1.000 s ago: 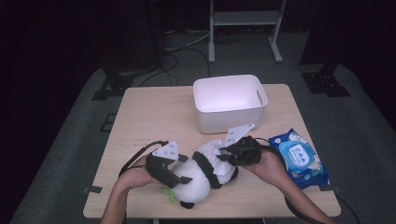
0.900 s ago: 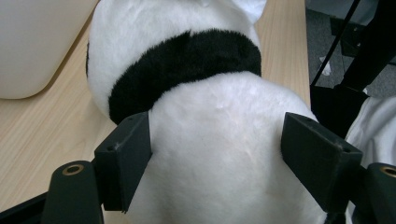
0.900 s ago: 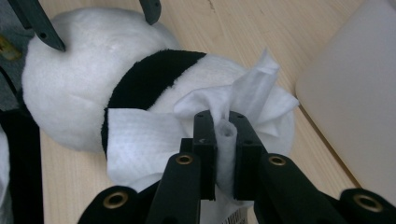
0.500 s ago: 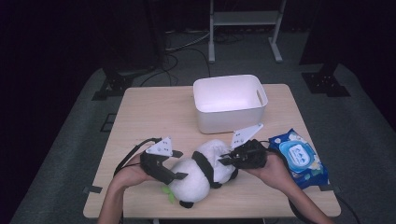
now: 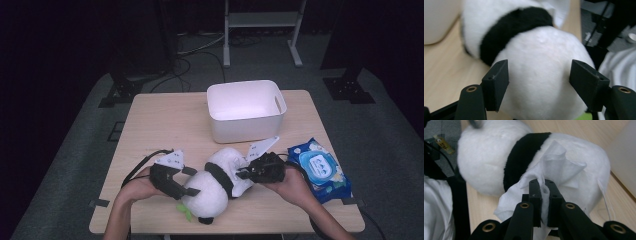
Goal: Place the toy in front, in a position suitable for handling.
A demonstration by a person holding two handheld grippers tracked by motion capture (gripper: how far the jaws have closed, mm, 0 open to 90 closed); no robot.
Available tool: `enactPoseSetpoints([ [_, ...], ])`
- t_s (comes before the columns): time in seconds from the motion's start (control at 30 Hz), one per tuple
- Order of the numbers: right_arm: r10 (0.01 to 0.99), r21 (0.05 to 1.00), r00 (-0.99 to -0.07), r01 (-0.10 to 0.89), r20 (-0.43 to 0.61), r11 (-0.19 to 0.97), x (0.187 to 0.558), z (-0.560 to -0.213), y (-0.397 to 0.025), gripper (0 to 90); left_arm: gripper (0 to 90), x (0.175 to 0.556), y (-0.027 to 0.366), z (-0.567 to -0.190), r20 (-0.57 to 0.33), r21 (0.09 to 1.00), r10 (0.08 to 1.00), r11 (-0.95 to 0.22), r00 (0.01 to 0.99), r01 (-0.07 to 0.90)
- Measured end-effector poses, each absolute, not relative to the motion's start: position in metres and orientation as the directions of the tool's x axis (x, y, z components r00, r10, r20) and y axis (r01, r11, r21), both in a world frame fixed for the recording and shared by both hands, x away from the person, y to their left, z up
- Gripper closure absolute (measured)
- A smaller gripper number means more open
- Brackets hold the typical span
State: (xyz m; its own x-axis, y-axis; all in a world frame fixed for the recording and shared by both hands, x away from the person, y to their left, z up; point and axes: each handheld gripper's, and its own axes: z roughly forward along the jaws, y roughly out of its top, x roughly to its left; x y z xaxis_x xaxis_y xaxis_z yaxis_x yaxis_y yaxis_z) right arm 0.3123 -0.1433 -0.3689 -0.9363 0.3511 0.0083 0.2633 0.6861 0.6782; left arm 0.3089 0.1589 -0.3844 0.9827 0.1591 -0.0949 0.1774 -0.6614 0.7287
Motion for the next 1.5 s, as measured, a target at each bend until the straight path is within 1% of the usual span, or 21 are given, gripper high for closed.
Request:
enactPoseSetpoints([
  [0.17,0.385,0.686,-0.923,0.287,0.010,0.669,0.321,-0.372,-0.145,84.8,30.5,0.305,0.147,-0.386,-0.105,0.731,0.121,-0.664,0.987,0.159],
  [0.27,0.408,0.684,-0.913,0.290,-0.012,0.669,0.326,-0.372,-0.142,84.8,29.4,0.302,0.138,-0.386,-0.102,0.721,0.093,-0.679,0.990,0.138],
  [0.37,0.431,0.682,-0.902,0.293,-0.036,0.670,0.332,-0.372,-0.139,84.7,28.4,0.299,0.132,-0.386,-0.082,0.713,0.077,-0.692,0.994,0.113],
  [0.47,0.439,0.690,-0.898,0.310,-0.013,0.654,0.335,-0.371,-0.141,84.6,28.3,0.299,0.133,-0.383,-0.064,0.710,0.080,-0.697,0.995,0.101],
  [0.63,0.430,0.706,-0.903,0.320,0.024,0.632,0.330,-0.363,-0.151,84.5,28.3,0.302,0.142,-0.379,-0.035,0.720,0.133,-0.684,0.991,0.117],
  [0.67,0.423,0.707,-0.906,0.311,0.019,0.636,0.329,-0.362,-0.152,84.5,28.4,0.304,0.145,-0.379,-0.032,0.721,0.146,-0.682,0.989,0.124],
  [0.87,0.406,0.682,-0.913,0.321,0.039,0.657,0.318,-0.362,-0.161,84.5,29.3,0.311,0.161,-0.381,-0.020,0.718,0.228,-0.675,0.973,0.173],
  [0.9,0.403,0.677,-0.914,0.321,0.040,0.663,0.318,-0.364,-0.163,84.5,30.9,0.313,0.163,-0.382,-0.014,0.709,0.238,-0.682,0.971,0.177],
  [0.97,0.410,0.661,-0.910,0.344,0.059,0.667,0.319,-0.369,-0.165,84.5,30.8,0.315,0.165,-0.387,-0.018,0.692,0.257,-0.694,0.966,0.197],
  [1.07,0.419,0.645,-0.905,0.362,0.072,0.673,0.323,-0.377,-0.162,84.5,30.8,0.316,0.163,-0.392,-0.054,0.692,0.236,-0.692,0.970,0.207],
  [1.27,0.436,0.655,-0.896,0.378,0.082,0.654,0.336,-0.381,-0.150,84.5,29.9,0.310,0.149,-0.395,-0.091,0.688,0.127,-0.709,0.988,0.155],
  [1.37,0.443,0.657,-0.894,0.378,0.075,0.652,0.341,-0.381,-0.140,84.5,28.5,0.306,0.138,-0.395,-0.083,0.686,0.091,-0.717,0.992,0.124],
  [1.5,0.439,0.655,-0.896,0.370,0.064,0.659,0.345,-0.381,-0.132,84.4,27.8,0.302,0.134,-0.390,-0.044,0.664,0.092,-0.741,0.995,0.098],
])
